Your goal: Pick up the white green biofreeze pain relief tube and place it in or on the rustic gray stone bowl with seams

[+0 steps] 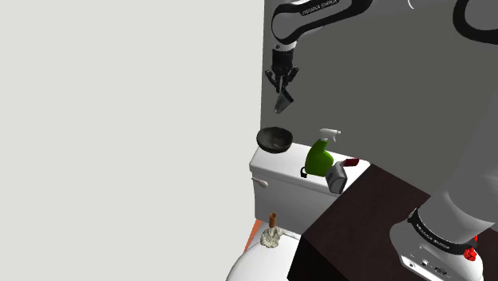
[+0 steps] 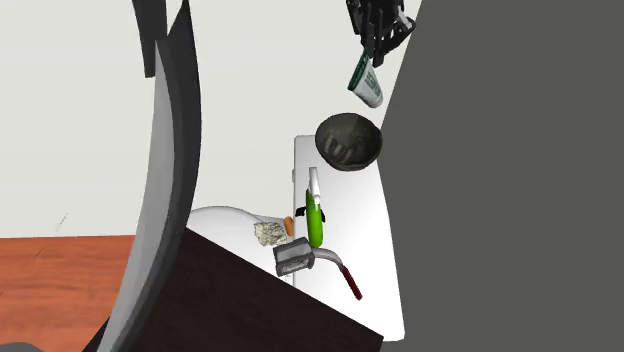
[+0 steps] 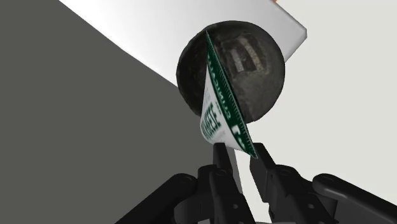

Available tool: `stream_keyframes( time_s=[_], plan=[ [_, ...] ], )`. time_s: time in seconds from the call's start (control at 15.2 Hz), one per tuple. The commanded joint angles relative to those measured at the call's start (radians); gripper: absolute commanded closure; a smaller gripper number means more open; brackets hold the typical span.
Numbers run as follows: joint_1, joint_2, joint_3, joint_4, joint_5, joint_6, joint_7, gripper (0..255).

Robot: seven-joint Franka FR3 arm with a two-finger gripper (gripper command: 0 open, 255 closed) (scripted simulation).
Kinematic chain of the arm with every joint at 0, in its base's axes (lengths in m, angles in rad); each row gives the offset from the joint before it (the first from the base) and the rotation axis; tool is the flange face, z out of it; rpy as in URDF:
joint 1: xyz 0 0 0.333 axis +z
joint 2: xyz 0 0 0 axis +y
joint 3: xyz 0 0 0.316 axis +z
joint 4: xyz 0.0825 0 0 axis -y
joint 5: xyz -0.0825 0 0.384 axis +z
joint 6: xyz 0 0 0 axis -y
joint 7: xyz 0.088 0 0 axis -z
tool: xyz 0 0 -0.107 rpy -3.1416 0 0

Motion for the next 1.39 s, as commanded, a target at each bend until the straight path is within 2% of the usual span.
stream_keyframes(
  time_s=[0.0, 0.07, 1.32],
  plan=[
    [0.015, 0.077, 0.004, 0.129, -0.010, -0.054, 0.014, 255],
    [0.019, 0.094, 0.004, 0.158, -0.012, -0.067, 0.017, 255],
    [0.019, 0.163, -0.004, 0.000, -0.031, 0.158, 0.042, 255]
  ],
)
